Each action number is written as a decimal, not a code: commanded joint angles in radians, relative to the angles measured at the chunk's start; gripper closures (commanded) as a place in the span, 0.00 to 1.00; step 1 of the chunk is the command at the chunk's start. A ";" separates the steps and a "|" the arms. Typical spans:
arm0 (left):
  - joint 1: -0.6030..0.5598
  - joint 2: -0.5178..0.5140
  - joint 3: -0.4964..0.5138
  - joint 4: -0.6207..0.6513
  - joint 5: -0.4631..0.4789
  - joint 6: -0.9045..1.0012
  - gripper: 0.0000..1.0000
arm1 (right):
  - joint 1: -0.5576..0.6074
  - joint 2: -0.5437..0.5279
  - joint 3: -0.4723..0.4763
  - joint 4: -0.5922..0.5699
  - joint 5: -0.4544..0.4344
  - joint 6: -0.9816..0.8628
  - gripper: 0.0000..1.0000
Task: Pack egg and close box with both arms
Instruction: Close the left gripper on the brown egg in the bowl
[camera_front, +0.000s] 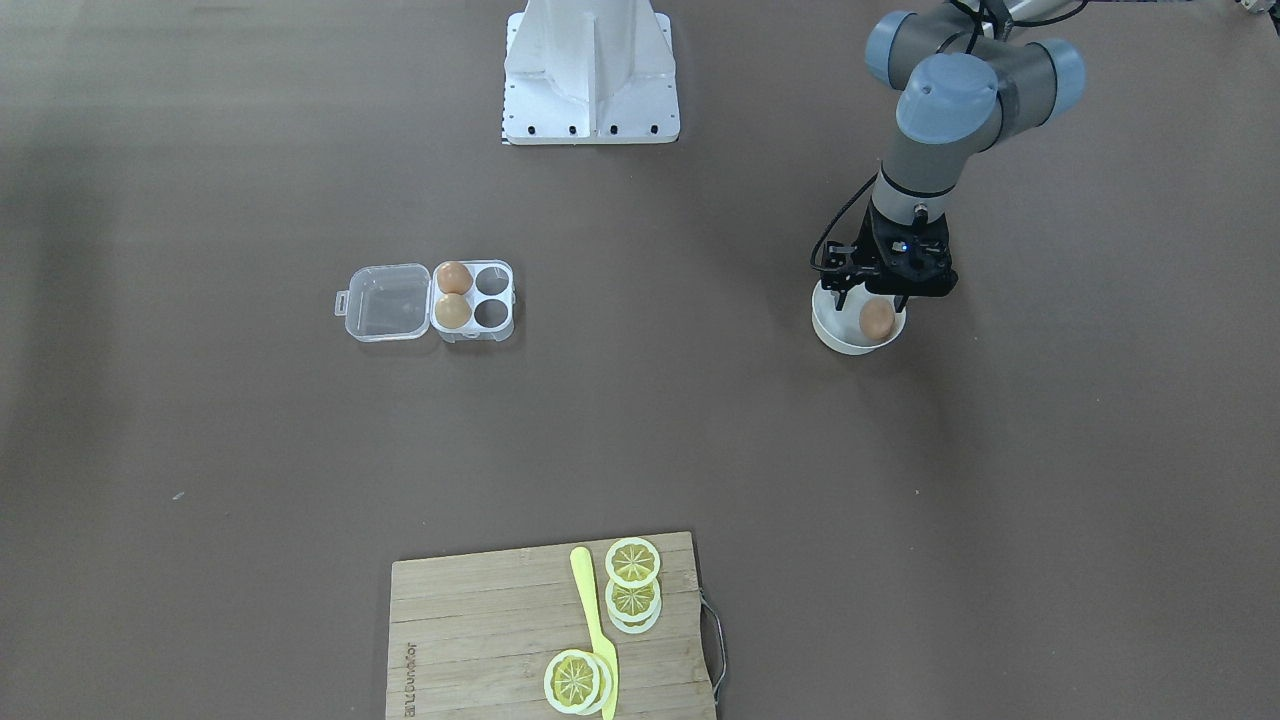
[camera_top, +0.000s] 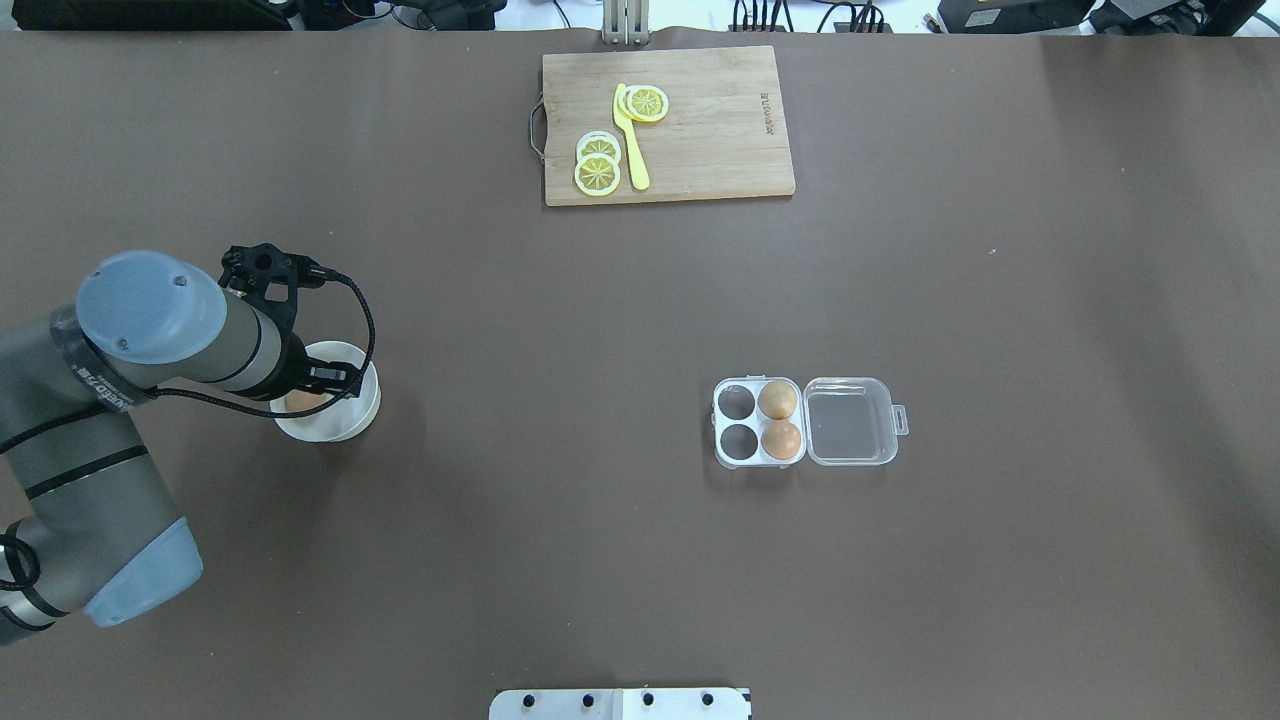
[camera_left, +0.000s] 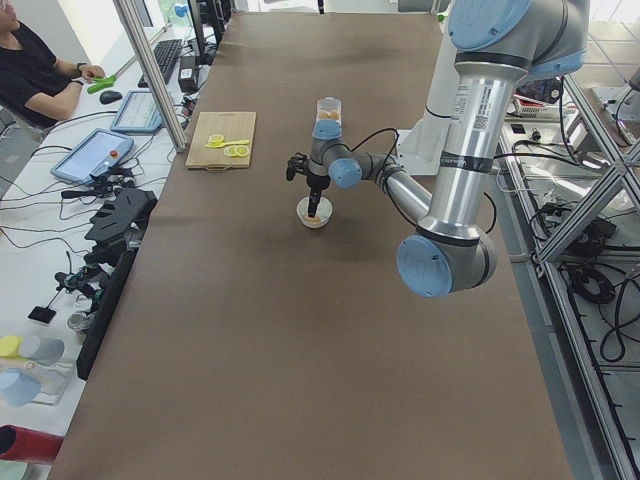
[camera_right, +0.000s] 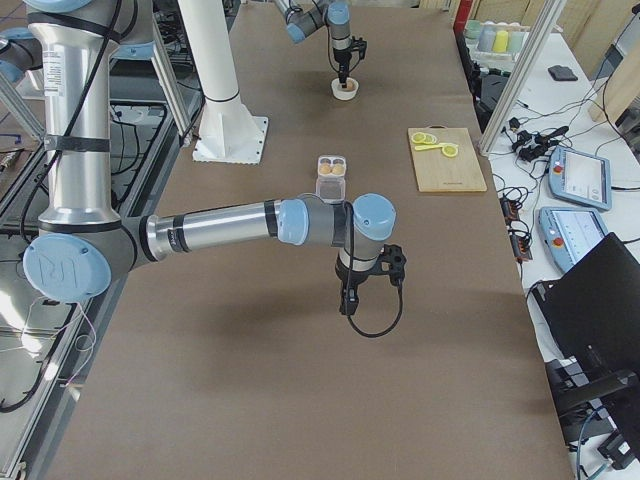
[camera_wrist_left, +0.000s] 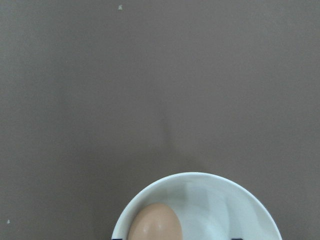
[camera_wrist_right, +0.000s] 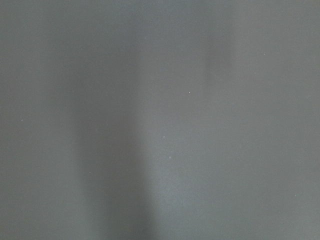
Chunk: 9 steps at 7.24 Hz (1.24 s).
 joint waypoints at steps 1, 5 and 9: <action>0.003 -0.012 0.020 -0.001 0.001 0.001 0.21 | 0.000 0.002 0.000 0.000 0.000 0.000 0.00; 0.003 -0.013 0.029 -0.001 0.002 0.002 0.21 | 0.000 0.002 0.002 0.000 0.000 0.000 0.00; 0.005 -0.012 0.037 -0.001 0.002 0.004 0.21 | 0.000 0.008 0.002 0.000 0.000 0.002 0.00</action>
